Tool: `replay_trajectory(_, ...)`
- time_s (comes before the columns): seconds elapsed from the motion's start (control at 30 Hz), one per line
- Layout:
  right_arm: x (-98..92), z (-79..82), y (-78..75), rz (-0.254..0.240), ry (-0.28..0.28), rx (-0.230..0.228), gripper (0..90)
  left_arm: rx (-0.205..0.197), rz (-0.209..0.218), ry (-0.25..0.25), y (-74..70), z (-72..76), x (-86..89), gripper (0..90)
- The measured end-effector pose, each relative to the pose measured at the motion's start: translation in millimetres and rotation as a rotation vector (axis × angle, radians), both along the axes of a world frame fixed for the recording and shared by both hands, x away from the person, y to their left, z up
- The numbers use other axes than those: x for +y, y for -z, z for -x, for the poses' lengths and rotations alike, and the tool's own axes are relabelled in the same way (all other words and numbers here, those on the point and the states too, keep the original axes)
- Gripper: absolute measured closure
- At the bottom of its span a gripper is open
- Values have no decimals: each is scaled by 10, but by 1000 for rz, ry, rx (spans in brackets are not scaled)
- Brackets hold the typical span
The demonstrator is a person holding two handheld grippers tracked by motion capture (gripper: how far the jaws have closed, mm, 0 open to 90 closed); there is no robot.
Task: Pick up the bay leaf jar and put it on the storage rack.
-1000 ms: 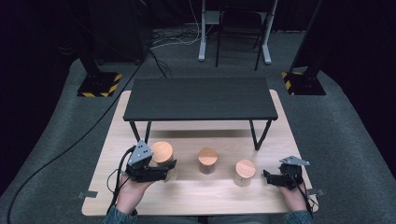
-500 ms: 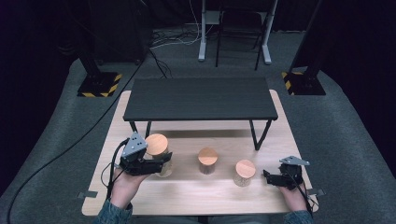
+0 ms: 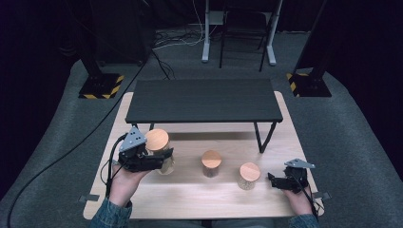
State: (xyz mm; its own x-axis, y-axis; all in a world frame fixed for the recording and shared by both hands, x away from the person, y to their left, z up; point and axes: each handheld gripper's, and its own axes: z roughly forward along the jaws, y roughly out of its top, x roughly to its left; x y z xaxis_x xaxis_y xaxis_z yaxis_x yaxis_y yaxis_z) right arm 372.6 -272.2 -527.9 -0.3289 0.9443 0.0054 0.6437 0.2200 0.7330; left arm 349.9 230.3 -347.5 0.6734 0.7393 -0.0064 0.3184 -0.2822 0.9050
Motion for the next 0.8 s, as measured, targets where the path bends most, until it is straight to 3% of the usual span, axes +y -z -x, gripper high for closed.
replay_trajectory(0.8, -1, -1, 0, -1, -2, 0, 69, -17, 8, 8, -361, -139, -10, 253)
